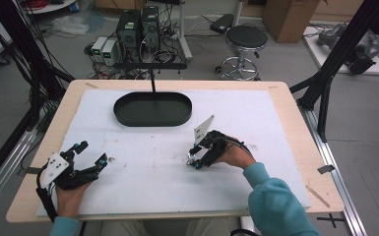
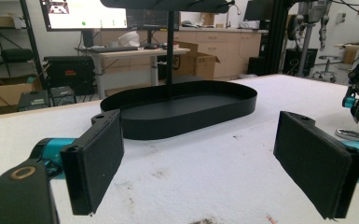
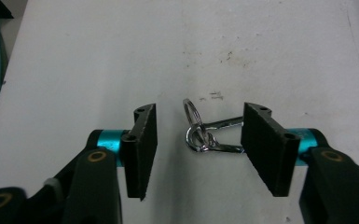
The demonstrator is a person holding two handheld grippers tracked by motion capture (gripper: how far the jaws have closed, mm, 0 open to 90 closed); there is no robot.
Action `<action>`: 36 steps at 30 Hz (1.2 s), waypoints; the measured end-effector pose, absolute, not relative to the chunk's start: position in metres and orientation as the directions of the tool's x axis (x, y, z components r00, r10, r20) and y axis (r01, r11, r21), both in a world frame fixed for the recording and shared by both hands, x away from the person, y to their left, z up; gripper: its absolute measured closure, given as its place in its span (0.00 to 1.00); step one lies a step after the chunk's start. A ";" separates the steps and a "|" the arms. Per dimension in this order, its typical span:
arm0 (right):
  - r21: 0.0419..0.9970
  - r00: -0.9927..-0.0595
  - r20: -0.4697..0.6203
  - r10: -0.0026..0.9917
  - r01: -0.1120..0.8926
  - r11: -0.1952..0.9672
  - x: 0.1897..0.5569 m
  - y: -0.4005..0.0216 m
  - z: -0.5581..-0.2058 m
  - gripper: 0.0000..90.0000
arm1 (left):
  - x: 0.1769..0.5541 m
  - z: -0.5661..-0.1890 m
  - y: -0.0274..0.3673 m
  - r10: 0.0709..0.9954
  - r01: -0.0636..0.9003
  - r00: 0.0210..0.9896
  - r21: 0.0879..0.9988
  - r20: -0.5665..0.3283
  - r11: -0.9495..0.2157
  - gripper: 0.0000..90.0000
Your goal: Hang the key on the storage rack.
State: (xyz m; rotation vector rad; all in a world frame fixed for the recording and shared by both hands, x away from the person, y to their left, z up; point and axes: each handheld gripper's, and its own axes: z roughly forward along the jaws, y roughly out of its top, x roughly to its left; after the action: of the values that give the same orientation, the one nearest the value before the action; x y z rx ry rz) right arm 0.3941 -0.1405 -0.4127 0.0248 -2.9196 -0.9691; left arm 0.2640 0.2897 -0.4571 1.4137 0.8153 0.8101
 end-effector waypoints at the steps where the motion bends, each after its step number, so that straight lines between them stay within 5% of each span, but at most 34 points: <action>1: 0.592 -0.998 0.056 -0.040 0.001 0.806 0.395 -0.140 -0.413 0.58 | 0.264 -0.457 0.290 0.864 0.003 0.503 1.000 -0.002 0.001 0.18; 17: 0.559 -0.997 0.044 -0.071 -0.035 0.828 0.397 -0.138 -0.417 0.85 | 0.264 -0.457 0.290 0.864 0.002 0.504 1.000 -0.001 0.000 0.18; 36: 0.553 -0.995 0.079 -0.057 -0.004 0.833 0.398 -0.137 -0.419 0.98 | 0.264 -0.457 0.289 0.864 0.002 0.504 1.000 -0.002 0.001 0.18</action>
State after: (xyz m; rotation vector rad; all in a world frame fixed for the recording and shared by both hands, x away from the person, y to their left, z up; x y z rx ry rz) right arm 0.3984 -0.1370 -0.4186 0.0487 -2.9188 -0.8797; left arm 0.2638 0.2893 -0.4571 1.4136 0.8141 0.8105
